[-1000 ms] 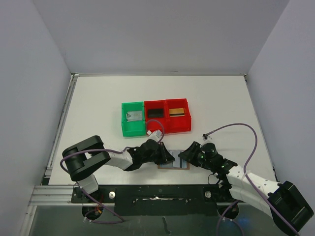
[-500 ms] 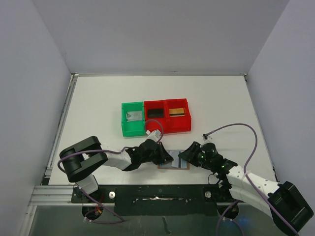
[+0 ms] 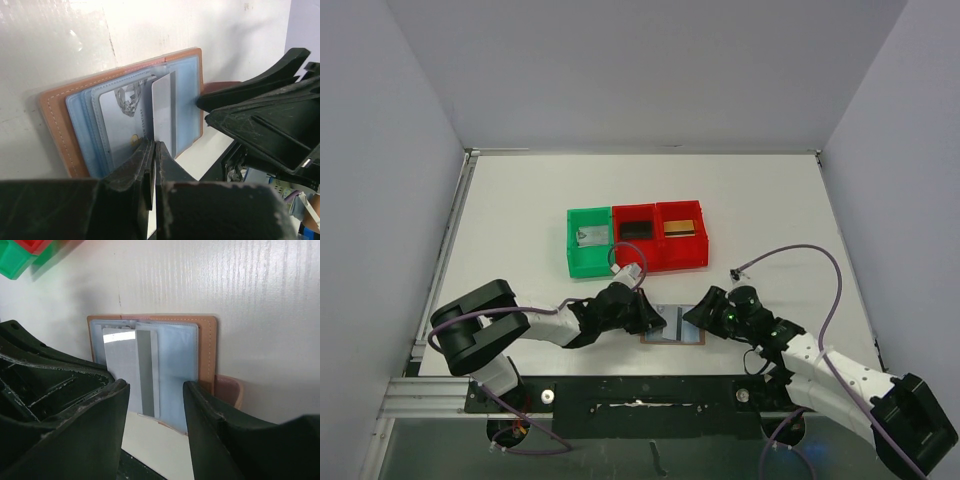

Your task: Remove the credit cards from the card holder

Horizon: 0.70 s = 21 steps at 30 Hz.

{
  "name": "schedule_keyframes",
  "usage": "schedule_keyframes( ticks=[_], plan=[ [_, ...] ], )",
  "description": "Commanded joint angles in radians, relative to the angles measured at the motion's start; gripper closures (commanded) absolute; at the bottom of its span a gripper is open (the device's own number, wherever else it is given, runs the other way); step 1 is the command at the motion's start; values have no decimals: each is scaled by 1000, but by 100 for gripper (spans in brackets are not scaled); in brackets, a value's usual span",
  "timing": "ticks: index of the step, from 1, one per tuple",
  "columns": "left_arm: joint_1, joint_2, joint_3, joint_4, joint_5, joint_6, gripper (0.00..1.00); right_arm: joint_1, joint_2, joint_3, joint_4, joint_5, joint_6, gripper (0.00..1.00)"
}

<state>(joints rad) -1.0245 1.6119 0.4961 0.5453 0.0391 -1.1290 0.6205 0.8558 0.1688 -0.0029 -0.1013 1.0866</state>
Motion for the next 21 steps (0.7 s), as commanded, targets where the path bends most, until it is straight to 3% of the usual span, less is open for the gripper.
schedule_keyframes(
  ticks=[1, 7, 15, 21],
  plan=[
    [6, 0, 18, 16, 27, 29, 99, -7, -53, 96, -154, 14, -104, 50],
    [5, 6, 21, 25, 32, 25, 97, -8, 2, 115, -70, -58, -122, 48],
    [6, 14, 11, 42, 38, 9, 91, -7, 201, -65, 242, -164, 4, 53],
    [6, 28, 5, 103, 64, -8, 80, -7, 204, -106, 194, -117, 15, 54]
  ],
)
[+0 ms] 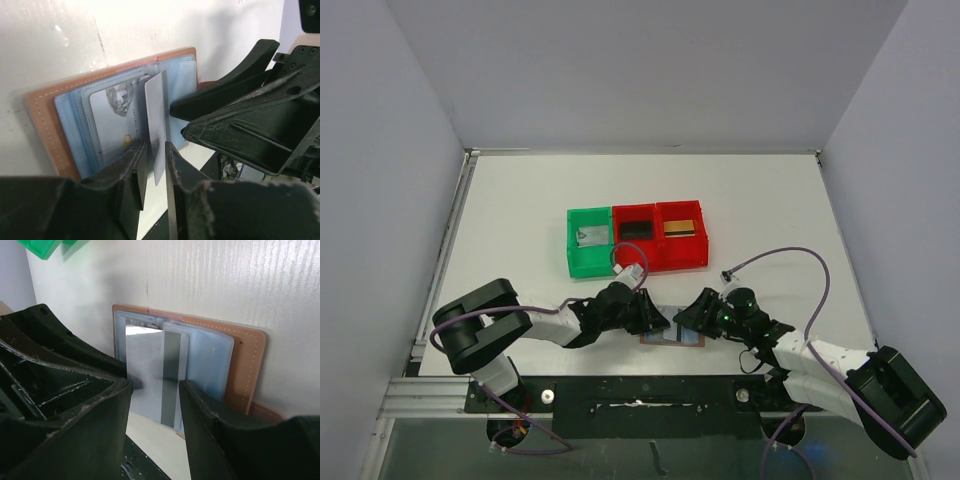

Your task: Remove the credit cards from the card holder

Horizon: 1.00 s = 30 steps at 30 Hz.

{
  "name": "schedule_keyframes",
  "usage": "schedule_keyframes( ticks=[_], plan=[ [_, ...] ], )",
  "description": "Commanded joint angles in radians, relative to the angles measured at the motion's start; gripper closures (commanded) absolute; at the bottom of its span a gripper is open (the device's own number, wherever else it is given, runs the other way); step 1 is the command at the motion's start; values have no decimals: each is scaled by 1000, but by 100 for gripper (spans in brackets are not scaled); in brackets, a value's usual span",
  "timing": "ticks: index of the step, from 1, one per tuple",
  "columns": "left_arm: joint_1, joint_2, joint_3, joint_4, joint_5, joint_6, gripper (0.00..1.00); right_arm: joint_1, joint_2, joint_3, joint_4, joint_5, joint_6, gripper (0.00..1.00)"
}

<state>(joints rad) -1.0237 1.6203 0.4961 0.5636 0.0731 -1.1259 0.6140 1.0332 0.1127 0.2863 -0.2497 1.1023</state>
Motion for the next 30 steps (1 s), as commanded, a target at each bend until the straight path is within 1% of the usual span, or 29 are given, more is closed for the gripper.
schedule_keyframes(
  ticks=[1, 7, 11, 14, 17, 18, 20, 25, 27, 30],
  plan=[
    [5, 26, 8, 97, 36, -13, 80, -2, 21, -50, -105, 36, -4, 54],
    [5, 75, 19, 177, 68, -53, 80, -2, -14, -48, -150, 55, -10, 54],
    [4, 54, -8, 186, 20, -103, 89, -1, -40, -30, -204, 81, -19, 54],
    [4, 13, -20, 156, -8, -107, 95, -3, -72, 9, -316, 149, -31, 54],
    [5, -35, -19, 91, -26, -90, 96, -6, -121, 59, -433, 215, -48, 54],
    [5, -54, -19, 72, -31, -81, 96, -7, -143, 74, -449, 222, -67, 52],
    [5, -99, -24, 38, -42, -68, 96, -7, -200, 88, -425, 187, -127, 51],
    [12, -183, -27, -41, -49, -51, 96, -6, -336, 97, -345, 106, -187, 44],
    [14, -214, -29, -84, -64, -44, 96, -5, -364, 98, -300, 68, -189, 42],
    [14, -276, -34, -169, -113, -34, 96, -5, -358, 96, -224, 10, -165, 39]
  ],
)
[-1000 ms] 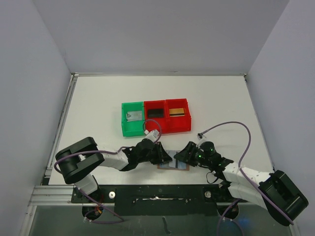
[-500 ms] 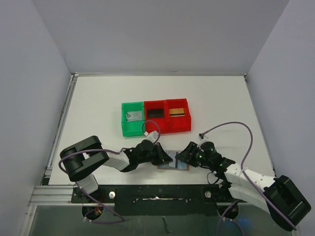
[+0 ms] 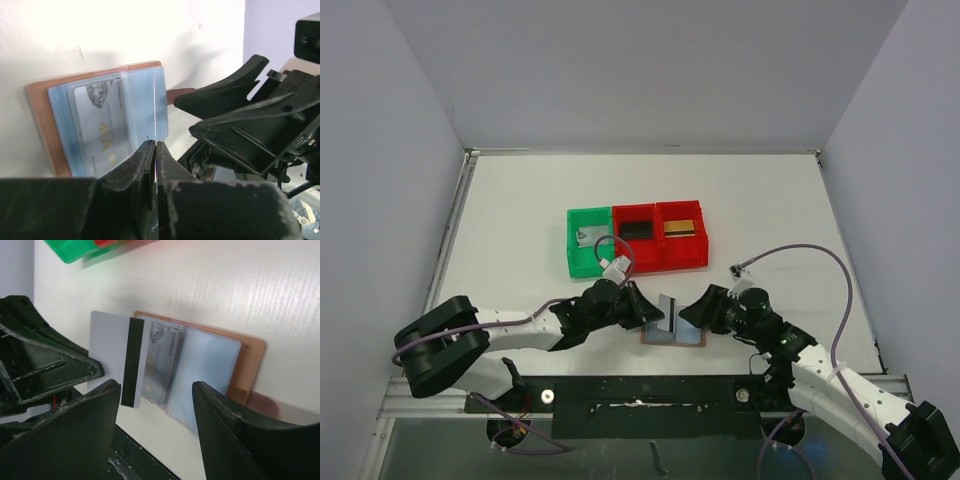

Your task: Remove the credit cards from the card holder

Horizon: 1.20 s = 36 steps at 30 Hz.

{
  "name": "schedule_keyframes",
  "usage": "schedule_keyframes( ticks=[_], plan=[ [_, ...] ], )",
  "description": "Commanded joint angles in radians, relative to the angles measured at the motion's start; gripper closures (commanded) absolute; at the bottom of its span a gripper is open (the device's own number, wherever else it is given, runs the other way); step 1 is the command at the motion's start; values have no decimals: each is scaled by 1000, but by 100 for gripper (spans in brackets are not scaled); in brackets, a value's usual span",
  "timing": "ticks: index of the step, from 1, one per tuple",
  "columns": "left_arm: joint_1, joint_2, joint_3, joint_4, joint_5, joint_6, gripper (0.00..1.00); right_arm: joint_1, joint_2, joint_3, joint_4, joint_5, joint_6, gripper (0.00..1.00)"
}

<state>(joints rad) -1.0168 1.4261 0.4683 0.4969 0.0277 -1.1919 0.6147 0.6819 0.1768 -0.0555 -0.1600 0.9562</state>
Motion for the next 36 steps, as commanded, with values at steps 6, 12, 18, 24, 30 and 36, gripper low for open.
schedule_keyframes(
  ticks=[6, 12, 18, 24, 30, 36],
  plan=[
    [13, -264, -53, -265, -212, 32, 97, 10, 139, 38, 272, -148, 42, 39],
    [32, -440, -107, -348, -286, 30, 97, 66, 325, 92, 368, -158, 36, 39],
    [48, -528, -131, -403, -303, 36, 97, 79, 475, 140, 321, -110, 37, 39],
    [61, -535, -103, -449, -286, 84, 97, 74, 475, 196, 103, 8, 8, 39],
    [147, -485, -77, -421, -144, 154, 100, 74, 330, 235, 60, 25, -47, 34],
    [243, -529, -73, -366, -15, 215, 100, 69, 150, 182, 193, 141, -74, 19]
  ],
)
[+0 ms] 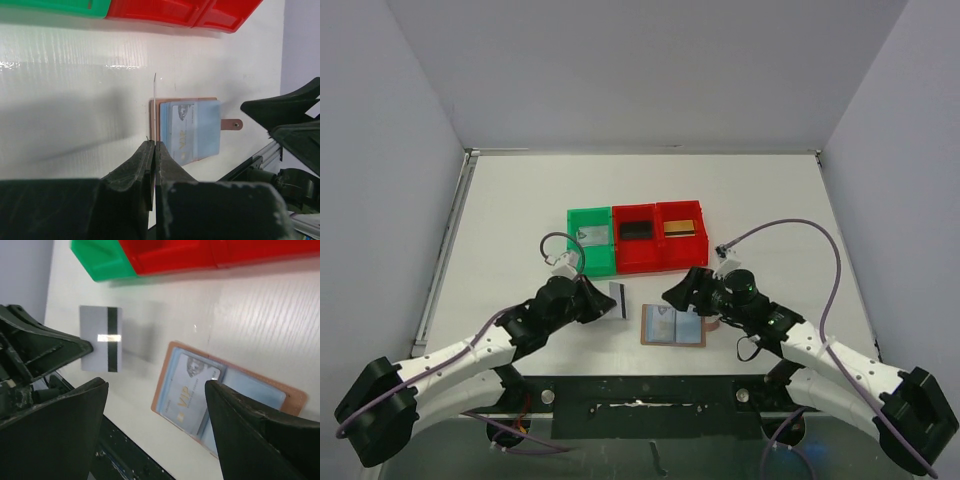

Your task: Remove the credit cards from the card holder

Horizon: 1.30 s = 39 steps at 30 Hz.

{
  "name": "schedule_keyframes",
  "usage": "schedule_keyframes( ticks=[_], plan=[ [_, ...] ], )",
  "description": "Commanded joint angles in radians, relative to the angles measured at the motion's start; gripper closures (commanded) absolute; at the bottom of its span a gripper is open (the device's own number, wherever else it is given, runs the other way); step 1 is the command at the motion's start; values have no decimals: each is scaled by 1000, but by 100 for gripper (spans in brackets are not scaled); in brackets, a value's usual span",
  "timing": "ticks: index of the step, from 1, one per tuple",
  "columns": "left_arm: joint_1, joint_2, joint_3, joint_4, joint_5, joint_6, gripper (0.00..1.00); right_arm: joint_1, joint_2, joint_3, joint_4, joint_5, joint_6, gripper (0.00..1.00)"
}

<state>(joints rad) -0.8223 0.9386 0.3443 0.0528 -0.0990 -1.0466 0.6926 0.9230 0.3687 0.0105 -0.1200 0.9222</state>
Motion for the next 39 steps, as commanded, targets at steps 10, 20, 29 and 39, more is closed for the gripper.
schedule_keyframes(
  ticks=[10, 20, 29, 39],
  plan=[
    [324, -249, 24, 94, 433, 78, 100, -57, -73, 57, 171, 95, -81, 2],
    [640, -217, 66, 203, 830, 47, 100, -301, 191, 319, 238, -321, 47, 3],
    [676, -179, 25, 453, 927, -64, 100, -130, 417, 424, 495, -386, 57, 10],
    [678, -160, -11, 608, 934, -185, 100, -22, 521, 502, 618, -459, 29, 26]
  ],
)
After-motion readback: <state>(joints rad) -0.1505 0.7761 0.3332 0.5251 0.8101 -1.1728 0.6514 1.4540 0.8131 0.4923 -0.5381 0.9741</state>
